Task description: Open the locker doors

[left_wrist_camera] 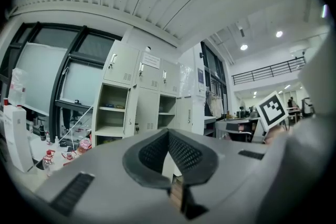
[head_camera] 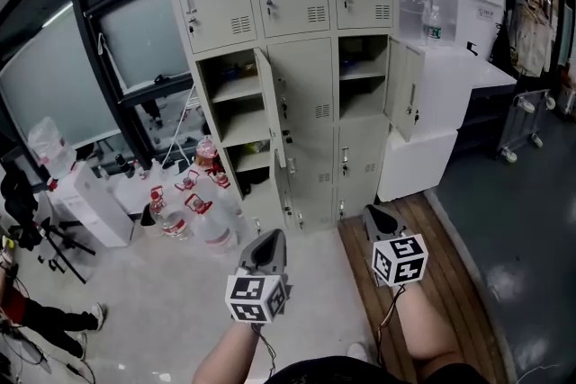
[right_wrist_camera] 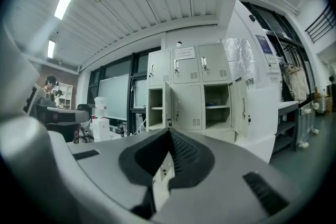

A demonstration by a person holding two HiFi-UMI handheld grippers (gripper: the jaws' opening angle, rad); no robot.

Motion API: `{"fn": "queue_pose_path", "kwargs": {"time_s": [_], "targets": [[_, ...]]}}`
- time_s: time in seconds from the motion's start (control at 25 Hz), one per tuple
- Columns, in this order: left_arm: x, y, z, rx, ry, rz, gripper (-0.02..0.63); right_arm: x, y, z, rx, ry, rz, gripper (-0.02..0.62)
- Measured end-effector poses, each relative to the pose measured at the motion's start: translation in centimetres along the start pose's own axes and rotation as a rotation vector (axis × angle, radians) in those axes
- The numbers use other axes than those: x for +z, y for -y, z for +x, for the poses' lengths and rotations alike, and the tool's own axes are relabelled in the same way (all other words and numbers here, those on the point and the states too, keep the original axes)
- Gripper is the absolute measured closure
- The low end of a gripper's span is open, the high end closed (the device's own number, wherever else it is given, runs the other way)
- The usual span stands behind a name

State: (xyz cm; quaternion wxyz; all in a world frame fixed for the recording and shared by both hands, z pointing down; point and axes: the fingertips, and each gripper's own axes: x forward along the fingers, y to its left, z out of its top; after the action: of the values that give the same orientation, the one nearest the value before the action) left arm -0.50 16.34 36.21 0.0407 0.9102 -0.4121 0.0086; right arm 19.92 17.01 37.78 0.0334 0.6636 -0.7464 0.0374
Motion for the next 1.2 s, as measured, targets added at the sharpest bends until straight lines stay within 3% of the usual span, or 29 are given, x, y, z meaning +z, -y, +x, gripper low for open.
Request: {"fn": "queue_pose_path", "kwargs": {"time_s": [0.56,1.2], "targets": [[-1.1,-1.1,-5.4,-0.046,-0.012,-0.025,0.605,-1.0,-5.5,-5.1,-0.057,-0.01,0.013,0.595],[-0.9,-1.5,-6.4,-0.064,-0.006,-0.03,0.604,-1.4,-6.4,-6.3,-0.077,-0.019,0.014,0.595]]}}
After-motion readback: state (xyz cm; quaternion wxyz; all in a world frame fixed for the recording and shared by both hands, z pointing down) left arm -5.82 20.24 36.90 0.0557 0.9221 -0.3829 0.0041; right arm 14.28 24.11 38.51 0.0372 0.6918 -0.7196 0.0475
